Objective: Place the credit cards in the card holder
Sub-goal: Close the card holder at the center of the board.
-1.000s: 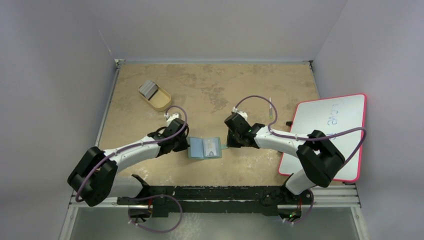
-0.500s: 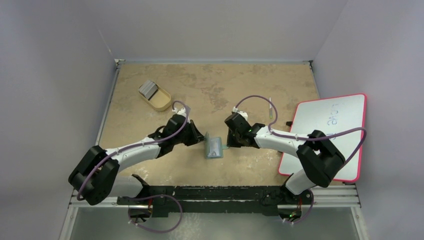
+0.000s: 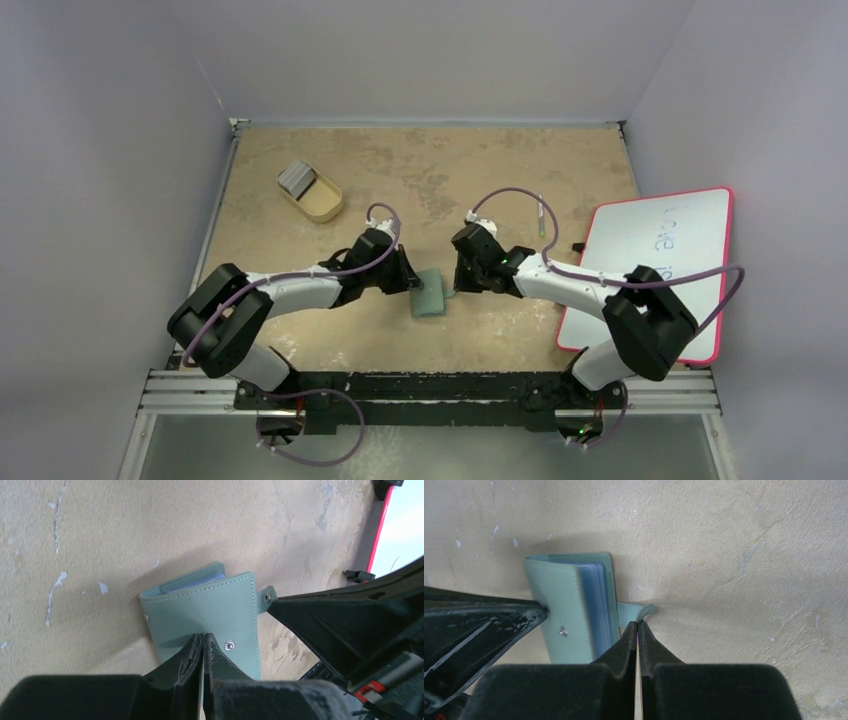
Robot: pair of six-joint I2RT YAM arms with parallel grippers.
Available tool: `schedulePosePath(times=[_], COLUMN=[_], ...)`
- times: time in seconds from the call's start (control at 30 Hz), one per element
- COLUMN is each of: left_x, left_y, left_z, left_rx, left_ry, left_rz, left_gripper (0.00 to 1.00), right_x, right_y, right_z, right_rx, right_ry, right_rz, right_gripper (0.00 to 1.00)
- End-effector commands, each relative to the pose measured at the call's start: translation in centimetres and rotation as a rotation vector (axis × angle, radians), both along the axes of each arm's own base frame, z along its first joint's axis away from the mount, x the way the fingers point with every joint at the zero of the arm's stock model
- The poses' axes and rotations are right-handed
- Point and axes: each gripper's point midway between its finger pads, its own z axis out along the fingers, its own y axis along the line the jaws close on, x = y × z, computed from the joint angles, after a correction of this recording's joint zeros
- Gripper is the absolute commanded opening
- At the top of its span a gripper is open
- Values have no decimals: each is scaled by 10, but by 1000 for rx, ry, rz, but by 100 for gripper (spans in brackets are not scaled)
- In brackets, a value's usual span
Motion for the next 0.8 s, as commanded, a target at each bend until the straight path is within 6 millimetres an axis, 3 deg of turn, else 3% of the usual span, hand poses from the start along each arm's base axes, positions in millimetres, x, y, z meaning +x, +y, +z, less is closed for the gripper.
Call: schedulePosePath(times=[0.0, 0.3, 0.57, 0.77], left_x=[16, 13, 12, 14], left_y=[-14, -10, -9, -7], left_z=[12, -9, -15, -2], left_rx=[-2, 102, 133, 120], left_ry=[-78, -58, -58, -64], left_rz=[-40, -50, -36, -2], left_gripper=[4, 6, 6, 7], right_x=[9, 17, 8, -3], right_y=[4, 28, 53, 52], right_z=[23, 42, 36, 43], right_rx=[37, 130, 214, 231], right_ry=[-70, -131, -97, -65], right_rz=[8, 101, 219, 249], right_gripper=[0, 0, 0, 17])
